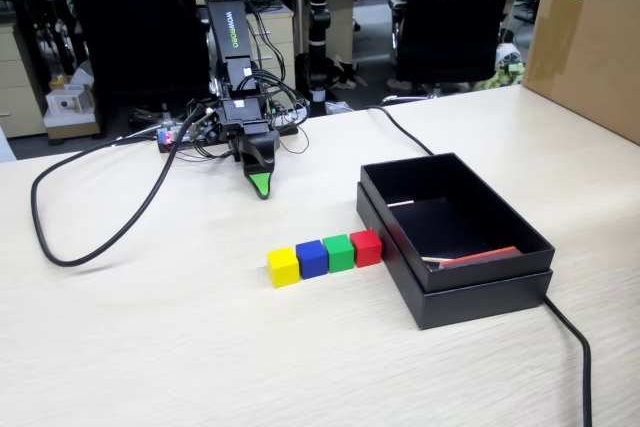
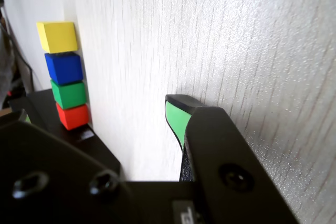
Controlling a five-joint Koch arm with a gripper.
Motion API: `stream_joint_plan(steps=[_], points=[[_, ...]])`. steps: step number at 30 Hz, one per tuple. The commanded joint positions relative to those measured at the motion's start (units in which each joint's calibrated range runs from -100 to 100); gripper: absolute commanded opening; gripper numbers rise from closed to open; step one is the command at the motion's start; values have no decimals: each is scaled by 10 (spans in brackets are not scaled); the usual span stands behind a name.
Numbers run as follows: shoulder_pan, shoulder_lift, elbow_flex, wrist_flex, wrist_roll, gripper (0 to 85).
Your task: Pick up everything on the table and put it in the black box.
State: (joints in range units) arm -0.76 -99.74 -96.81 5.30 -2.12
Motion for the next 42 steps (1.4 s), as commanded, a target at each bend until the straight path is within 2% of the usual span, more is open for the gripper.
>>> stream_joint_plan(steps=[1, 5, 35, 42], points=[[0, 1, -7, -28, -1, 500], [-2, 1, -7, -28, 1, 477], [1, 1, -6, -29, 0, 477], [-4, 1, 33, -81, -1, 479]])
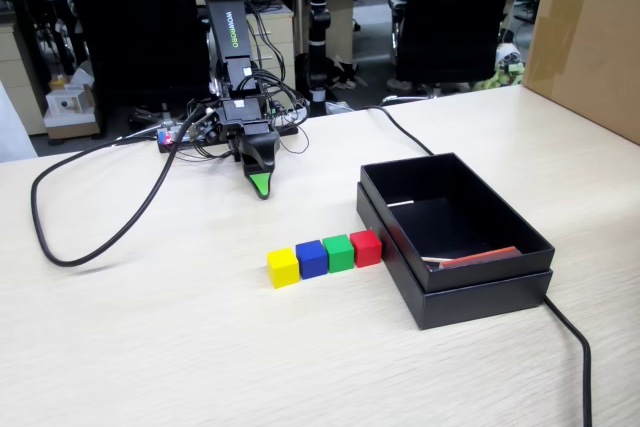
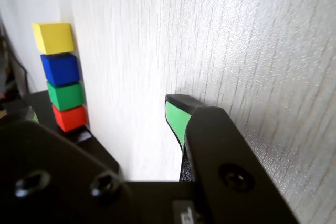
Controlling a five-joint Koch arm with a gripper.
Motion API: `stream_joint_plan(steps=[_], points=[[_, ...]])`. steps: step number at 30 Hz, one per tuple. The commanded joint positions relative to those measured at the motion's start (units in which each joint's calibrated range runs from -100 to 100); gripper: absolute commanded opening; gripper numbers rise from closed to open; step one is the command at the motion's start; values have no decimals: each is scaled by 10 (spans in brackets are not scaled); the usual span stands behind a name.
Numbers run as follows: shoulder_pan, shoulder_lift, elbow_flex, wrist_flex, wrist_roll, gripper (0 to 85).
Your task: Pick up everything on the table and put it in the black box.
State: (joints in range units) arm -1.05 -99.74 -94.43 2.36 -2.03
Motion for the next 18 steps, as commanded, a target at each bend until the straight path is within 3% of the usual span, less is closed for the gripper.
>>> stream_joint_plan(steps=[1, 18], points=[[-1, 1, 14, -54, -2, 479], [-7, 95, 275, -301, -1, 479]])
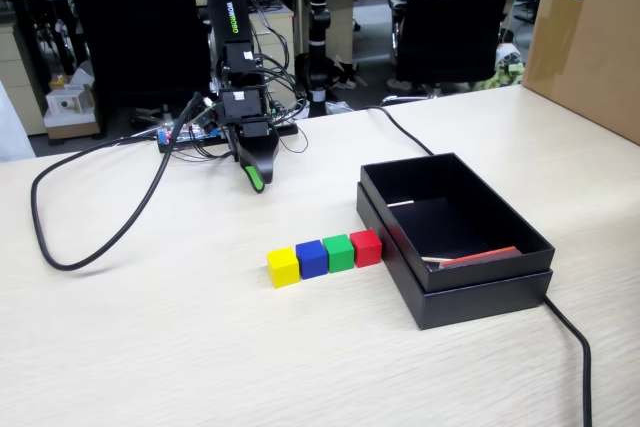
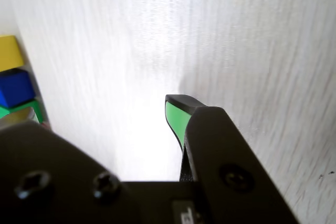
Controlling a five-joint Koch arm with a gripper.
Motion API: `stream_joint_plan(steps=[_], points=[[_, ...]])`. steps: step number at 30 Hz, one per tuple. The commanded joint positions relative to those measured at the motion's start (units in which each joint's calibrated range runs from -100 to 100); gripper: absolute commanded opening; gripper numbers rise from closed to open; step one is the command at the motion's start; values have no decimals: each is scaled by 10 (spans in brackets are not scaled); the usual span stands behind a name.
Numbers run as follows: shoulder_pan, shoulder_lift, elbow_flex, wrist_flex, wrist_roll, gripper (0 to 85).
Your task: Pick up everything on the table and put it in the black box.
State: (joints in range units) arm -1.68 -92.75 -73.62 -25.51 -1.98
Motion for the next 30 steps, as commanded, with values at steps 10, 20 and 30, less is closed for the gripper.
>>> stream_joint_plan(steps=[10, 20, 30], points=[[-4, 257, 346, -138, 1, 477], [-14, 421, 536, -239, -2, 475], [-28, 543, 652, -239, -9, 475]])
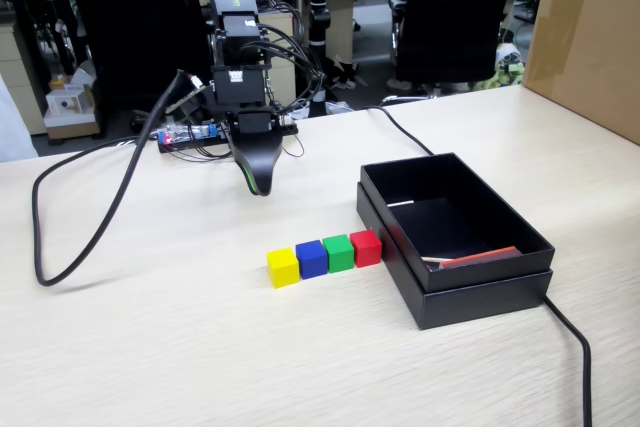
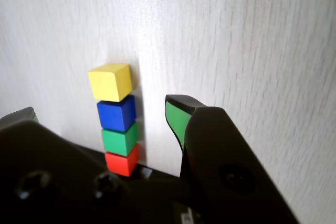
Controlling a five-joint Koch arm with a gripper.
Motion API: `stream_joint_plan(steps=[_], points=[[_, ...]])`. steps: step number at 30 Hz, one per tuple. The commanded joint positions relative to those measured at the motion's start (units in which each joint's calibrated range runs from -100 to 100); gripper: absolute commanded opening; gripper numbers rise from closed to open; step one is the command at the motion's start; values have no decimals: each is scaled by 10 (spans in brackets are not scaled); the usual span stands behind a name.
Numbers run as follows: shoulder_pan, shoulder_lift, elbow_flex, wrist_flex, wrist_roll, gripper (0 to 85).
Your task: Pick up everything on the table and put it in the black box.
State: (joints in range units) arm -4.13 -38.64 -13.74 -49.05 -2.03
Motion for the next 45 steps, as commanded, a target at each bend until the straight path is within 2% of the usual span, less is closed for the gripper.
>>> stream_joint_plan(steps=[1, 14, 25, 42, 45], points=[[-5, 15, 63, -4, -9, 475], [-4, 143, 101, -4, -16, 476], [3, 288, 224, -8, -15, 475], [12, 440, 321, -68, -4, 473], [11, 472, 355, -83, -4, 423]])
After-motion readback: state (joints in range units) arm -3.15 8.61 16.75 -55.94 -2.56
